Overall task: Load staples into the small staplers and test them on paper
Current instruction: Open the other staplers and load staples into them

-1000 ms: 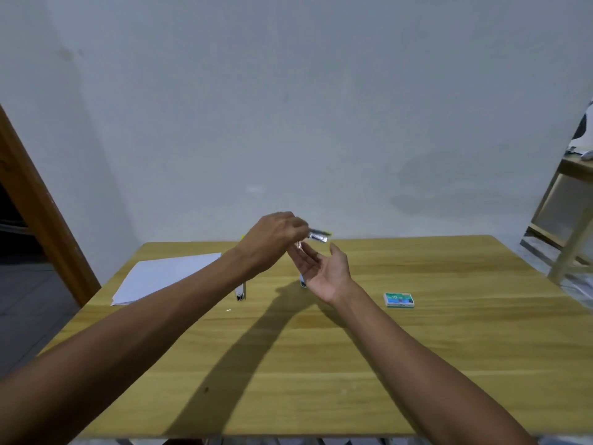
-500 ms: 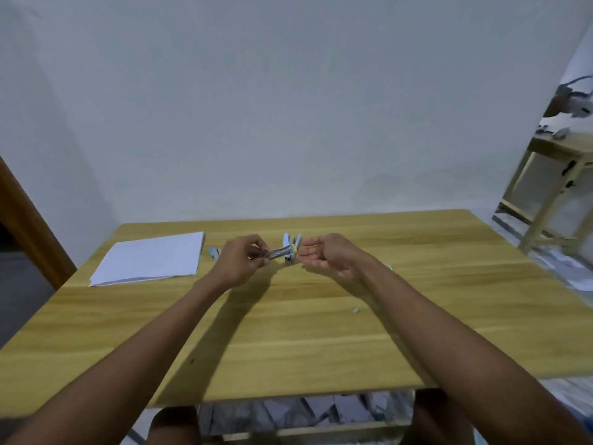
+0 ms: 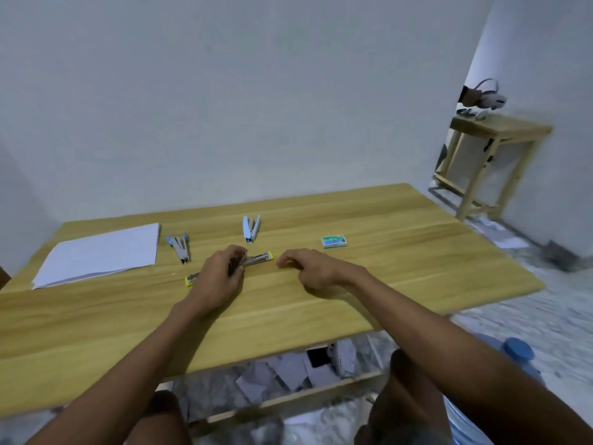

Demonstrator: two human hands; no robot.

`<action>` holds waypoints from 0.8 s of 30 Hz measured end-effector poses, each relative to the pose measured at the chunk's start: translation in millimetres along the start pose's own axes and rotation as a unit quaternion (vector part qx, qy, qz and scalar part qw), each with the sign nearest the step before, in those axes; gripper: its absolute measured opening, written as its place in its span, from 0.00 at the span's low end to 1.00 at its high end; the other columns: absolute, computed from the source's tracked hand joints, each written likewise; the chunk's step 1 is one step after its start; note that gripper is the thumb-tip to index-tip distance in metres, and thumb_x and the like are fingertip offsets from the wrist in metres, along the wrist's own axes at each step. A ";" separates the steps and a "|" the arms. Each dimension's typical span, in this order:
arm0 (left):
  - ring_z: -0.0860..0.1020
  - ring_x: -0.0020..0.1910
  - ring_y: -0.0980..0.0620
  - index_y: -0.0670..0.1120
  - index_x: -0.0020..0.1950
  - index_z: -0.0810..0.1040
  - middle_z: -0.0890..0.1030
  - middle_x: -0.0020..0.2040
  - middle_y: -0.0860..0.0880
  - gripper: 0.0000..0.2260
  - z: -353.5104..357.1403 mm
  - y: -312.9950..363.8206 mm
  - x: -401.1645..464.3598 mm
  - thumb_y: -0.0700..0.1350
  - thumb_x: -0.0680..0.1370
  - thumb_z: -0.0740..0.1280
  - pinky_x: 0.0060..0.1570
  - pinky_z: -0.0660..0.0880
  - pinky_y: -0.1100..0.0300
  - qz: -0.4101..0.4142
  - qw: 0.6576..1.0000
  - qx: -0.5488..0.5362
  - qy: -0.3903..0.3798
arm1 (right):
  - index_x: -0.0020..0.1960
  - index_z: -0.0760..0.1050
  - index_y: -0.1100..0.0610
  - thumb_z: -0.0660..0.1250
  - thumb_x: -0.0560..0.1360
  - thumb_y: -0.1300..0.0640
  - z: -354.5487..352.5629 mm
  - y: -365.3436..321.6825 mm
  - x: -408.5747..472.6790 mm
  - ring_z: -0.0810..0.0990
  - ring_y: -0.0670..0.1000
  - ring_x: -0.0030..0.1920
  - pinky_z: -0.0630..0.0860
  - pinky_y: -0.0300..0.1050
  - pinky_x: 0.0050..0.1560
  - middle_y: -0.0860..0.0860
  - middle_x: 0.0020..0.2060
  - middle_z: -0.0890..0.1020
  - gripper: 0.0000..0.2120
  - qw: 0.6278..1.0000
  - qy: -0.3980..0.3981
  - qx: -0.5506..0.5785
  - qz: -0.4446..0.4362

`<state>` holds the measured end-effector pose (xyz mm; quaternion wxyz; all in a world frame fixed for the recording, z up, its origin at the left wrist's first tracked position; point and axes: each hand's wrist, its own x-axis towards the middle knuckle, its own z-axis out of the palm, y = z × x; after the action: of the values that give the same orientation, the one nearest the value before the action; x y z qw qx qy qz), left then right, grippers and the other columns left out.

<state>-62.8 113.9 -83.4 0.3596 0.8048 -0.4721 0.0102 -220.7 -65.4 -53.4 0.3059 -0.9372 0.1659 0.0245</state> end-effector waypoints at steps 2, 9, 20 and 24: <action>0.77 0.55 0.47 0.47 0.65 0.75 0.79 0.56 0.45 0.18 0.1 3.2 -0.9 0.39 0.76 0.67 0.59 0.75 0.53 -0.011 1.000 -0.010 0.004 | 0.65 0.74 0.54 0.58 0.68 0.73 -3.9 -1.3 -3.4 0.74 0.51 0.66 0.72 0.45 0.66 0.53 0.66 0.77 0.29 1.000 0.010 0.022 0.002; 0.75 0.59 0.52 0.48 0.64 0.75 0.79 0.58 0.51 0.19 3.2 31.6 24.4 0.35 0.74 0.65 0.59 0.73 0.52 0.027 0.996 -0.044 0.074 | 0.41 0.81 0.58 0.67 0.66 0.71 -21.6 2.2 -7.2 0.77 0.46 0.32 0.75 0.39 0.35 0.50 0.33 0.80 0.10 0.984 0.173 0.024 0.014; 0.76 0.43 0.58 0.45 0.52 0.83 0.82 0.48 0.52 0.12 37.1 79.2 62.2 0.34 0.74 0.63 0.57 0.75 0.50 0.053 0.997 -0.052 -0.016 | 0.50 0.82 0.60 0.64 0.71 0.66 -56.3 30.5 -0.9 0.81 0.51 0.49 0.78 0.43 0.50 0.55 0.48 0.84 0.11 0.944 0.298 0.066 0.124; 0.77 0.50 0.52 0.44 0.67 0.77 0.79 0.62 0.45 0.18 62.6 96.6 77.4 0.40 0.77 0.68 0.51 0.75 0.60 0.016 0.993 -0.047 -0.108 | 0.62 0.74 0.61 0.65 0.74 0.61 -58.3 68.1 -6.3 0.78 0.57 0.56 0.76 0.44 0.49 0.59 0.59 0.78 0.17 0.921 0.305 0.085 0.227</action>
<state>-114.2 -9.8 -47.3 0.3440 0.7756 -0.5212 -0.0927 -252.1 -149.0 -43.6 0.3053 -0.8069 0.4609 -0.2080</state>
